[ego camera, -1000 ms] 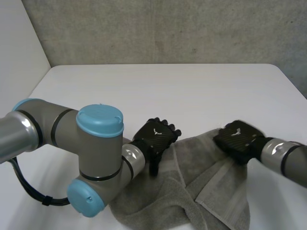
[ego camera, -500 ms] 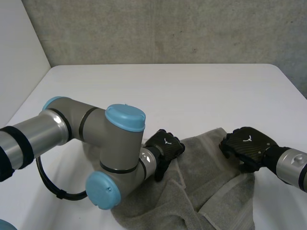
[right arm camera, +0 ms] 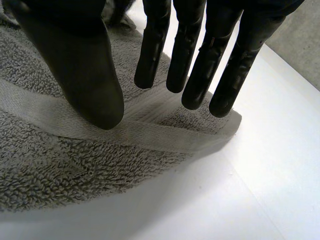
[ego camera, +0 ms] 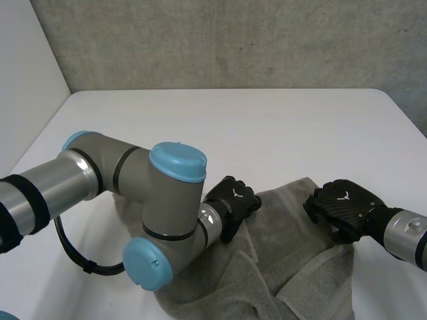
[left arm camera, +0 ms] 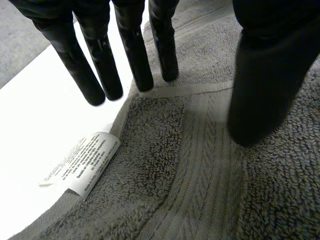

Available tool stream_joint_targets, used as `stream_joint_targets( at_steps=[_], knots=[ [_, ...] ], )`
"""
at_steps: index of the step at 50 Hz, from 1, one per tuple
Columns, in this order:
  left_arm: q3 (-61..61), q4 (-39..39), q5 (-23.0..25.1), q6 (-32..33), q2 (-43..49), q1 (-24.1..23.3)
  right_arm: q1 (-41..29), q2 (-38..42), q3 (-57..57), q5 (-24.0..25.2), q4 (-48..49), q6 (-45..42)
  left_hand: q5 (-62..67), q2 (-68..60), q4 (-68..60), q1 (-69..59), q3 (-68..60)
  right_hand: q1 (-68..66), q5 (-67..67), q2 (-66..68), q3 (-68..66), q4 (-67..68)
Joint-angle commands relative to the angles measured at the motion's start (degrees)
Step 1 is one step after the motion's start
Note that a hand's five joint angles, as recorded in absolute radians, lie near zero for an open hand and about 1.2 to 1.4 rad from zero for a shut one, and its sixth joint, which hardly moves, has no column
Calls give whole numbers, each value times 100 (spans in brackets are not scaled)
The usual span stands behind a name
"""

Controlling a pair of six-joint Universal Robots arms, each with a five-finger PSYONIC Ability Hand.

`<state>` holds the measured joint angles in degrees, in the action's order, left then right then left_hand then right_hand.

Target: Fold the towel.

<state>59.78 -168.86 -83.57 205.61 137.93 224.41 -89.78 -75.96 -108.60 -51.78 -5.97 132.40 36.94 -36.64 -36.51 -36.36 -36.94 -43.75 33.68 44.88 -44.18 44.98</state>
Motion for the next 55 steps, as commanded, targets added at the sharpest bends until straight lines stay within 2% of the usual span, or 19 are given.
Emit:
stream_joint_targets(
  at_steps=[1,10,21,29,31,33,39,45,55],
  knots=[
    [-177,-15,-106,67,85,-3,4,2,-38,1,-1,-4,-2628,1597,1585,1569,1627,136,-130,-249,179,-259],
    [-423,46,-256,76,217,-3,4,2,-47,1,8,-4,-2546,1515,1503,1488,1545,204,-198,-317,247,-327],
    [-625,503,-256,295,393,-3,4,11,-38,1,17,-30,-2125,1095,1082,1067,1125,305,-299,-418,348,-428],
    [-608,600,-283,409,384,-3,4,11,-56,-17,8,-153,-1318,287,275,260,317,338,-332,-451,381,-461],
    [-573,600,-300,409,314,-3,13,11,-56,-17,8,-153,-380,-651,-663,-679,-621,338,-332,-451,381,-461],
    [-555,591,-318,401,261,-3,4,11,-64,-17,8,-170,-126,-905,-917,-932,-874,338,-332,-451,381,-461],
    [-511,547,-677,392,59,-3,4,11,-73,-17,8,-171,531,-1561,-1574,-1589,-1531,338,-332,-451,381,-461],
    [-406,556,-898,374,6,-3,-13,11,-73,-17,8,-171,684,-1714,-1727,-1742,-1684,372,-366,-485,415,-495],
    [-10,495,-863,374,-99,6,-39,2,-117,1,-1,-171,417,-1448,-1460,-1475,-1418,523,-517,-636,566,-647]
  ],
)
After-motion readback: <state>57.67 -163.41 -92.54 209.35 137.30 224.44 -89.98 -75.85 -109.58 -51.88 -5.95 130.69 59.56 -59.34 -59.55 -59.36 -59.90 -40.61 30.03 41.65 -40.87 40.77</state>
